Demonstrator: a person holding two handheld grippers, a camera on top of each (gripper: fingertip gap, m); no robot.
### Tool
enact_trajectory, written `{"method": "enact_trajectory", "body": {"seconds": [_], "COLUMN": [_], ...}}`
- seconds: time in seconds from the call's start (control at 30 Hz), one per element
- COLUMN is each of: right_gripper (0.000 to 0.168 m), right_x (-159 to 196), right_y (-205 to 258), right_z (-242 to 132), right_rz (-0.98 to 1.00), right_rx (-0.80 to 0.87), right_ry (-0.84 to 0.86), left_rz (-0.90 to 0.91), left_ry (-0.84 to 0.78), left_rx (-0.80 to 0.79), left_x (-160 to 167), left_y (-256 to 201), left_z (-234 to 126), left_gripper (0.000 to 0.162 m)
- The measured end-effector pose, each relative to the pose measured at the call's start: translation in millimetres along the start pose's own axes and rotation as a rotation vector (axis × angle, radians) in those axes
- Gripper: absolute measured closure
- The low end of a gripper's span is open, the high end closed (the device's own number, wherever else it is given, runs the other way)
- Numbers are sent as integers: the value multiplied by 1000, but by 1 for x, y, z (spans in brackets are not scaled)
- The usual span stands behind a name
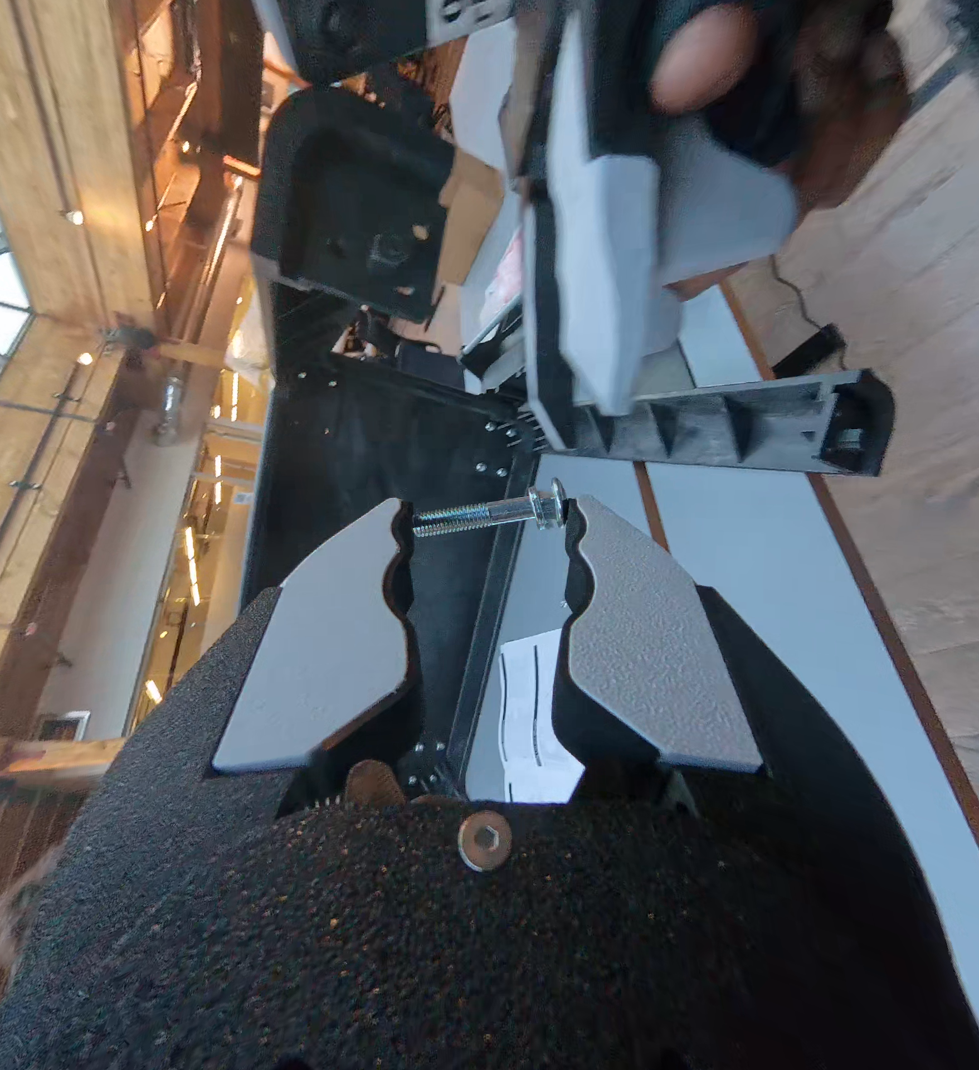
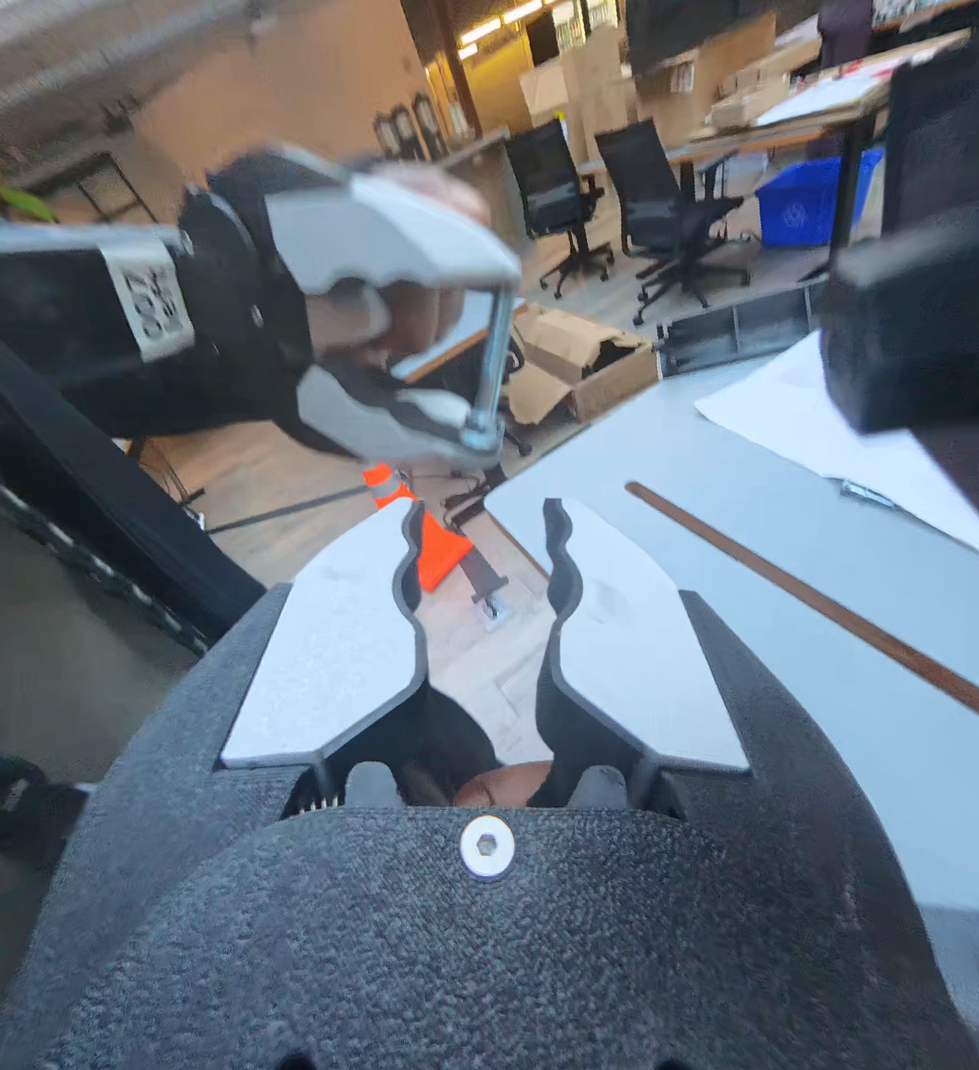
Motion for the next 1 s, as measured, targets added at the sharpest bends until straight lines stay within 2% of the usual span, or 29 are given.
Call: {"method": "enact_trajectory", "body": {"seconds": [0.1,0.2,0.3,0.4,0.57,0.7,0.8,0.9,1.0], "right_gripper": [133,120,126,128,136,157,158,158,158], "right_x": [-4,16,14,16,19,21,27,31,23], "right_y": [0,-8,-9,-20,-45,-57,-71,-96,-129], "right_z": [19,38,50,63,88,110,123,130,132], "right_rz": [-41,-26,-4,-33,-1,76,141,219,369], "right_rx": [-12,14,30,82,198,206,234,313,405], "right_ry": [-4,83,35,56,77,99,133,95,-27], "left_rz": [-8,-1,15,39,72,64,-19,-182,-477], "left_ry": [-59,-118,-173,-214,-270,-278,-273,-213,-204], "left_rx": [61,84,119,130,133,122,103,48,-50], "left_x": [5,13,23,39,65,88,107,133,153], "left_y": [-14,-21,-26,-26,-24,-24,-25,-27,-28], "left_z": [-3,-4,-5,-8,-14,-18,-19,-18,-23], "left_gripper": [111,111,111,111,111,111,111,111,109]}}
Point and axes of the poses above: each gripper's, where its closed fingertips meet, z out along the fingers, x out of its underside, y = z × x across the jaws, the point moved 2 cm from there along -z, back along the fingers, and after that the axes turned 14 degrees about -y, right-handed, at the moved point
